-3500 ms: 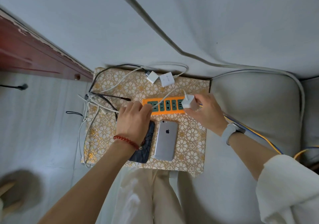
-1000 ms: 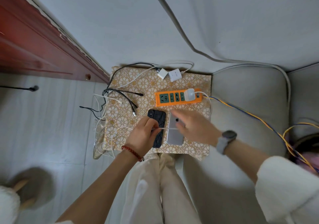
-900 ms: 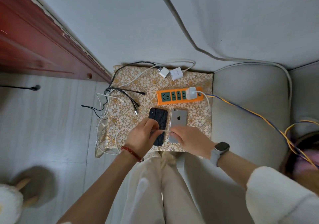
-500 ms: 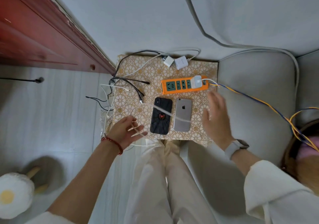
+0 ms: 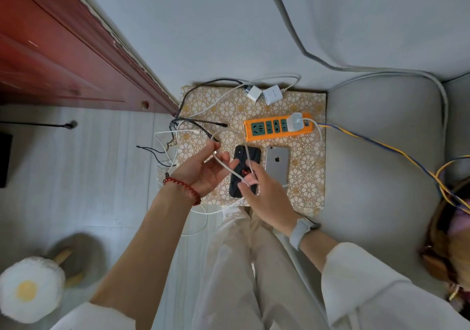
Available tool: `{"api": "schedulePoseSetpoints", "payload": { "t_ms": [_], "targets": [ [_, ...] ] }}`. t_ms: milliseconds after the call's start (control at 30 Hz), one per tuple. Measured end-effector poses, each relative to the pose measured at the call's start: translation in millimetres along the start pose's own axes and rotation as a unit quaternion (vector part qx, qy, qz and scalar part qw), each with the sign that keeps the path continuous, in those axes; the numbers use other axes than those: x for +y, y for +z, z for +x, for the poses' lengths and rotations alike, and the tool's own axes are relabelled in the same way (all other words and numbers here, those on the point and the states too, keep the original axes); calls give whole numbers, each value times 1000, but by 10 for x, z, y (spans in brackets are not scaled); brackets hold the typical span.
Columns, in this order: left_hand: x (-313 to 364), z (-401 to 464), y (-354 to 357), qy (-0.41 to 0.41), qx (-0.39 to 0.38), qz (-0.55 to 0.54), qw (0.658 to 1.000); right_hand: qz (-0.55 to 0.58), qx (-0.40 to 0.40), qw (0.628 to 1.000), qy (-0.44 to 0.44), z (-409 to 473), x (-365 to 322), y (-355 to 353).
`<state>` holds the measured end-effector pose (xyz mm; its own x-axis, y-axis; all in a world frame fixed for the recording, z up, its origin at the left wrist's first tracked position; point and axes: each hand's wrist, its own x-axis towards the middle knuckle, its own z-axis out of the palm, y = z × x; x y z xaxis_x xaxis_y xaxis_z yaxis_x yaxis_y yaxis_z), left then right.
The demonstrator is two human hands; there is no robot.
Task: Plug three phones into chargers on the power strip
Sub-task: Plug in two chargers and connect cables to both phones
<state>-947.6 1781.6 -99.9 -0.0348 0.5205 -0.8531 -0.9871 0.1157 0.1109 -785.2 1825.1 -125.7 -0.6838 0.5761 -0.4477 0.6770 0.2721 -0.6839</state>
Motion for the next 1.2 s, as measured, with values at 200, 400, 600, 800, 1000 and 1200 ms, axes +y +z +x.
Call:
{"api": "schedulePoseSetpoints", "payload": {
  "t_ms": [200,400,600,800,1000,1200],
  "targets": [
    [-305,-12,-270,157,16,403,902,216,20,971,97,109,51,-320],
    [-983,14,-527,69,-98,754,646,296,221,914,168,107,329,-901],
    [-896,-54,-385,50,54,262,962,52,210,961,170,-115,595,-873],
    [-850,-256,55,22,-48,-81,995,105,-151,983,-10,-613,388,-446],
    [-854,-551,61,61,-46,-138,987,167,-284,944,10,-894,470,-218],
    [-814,-608,-381,125,101,-132,978,-17,16,999,33,-766,915,-535]
  ]
}}
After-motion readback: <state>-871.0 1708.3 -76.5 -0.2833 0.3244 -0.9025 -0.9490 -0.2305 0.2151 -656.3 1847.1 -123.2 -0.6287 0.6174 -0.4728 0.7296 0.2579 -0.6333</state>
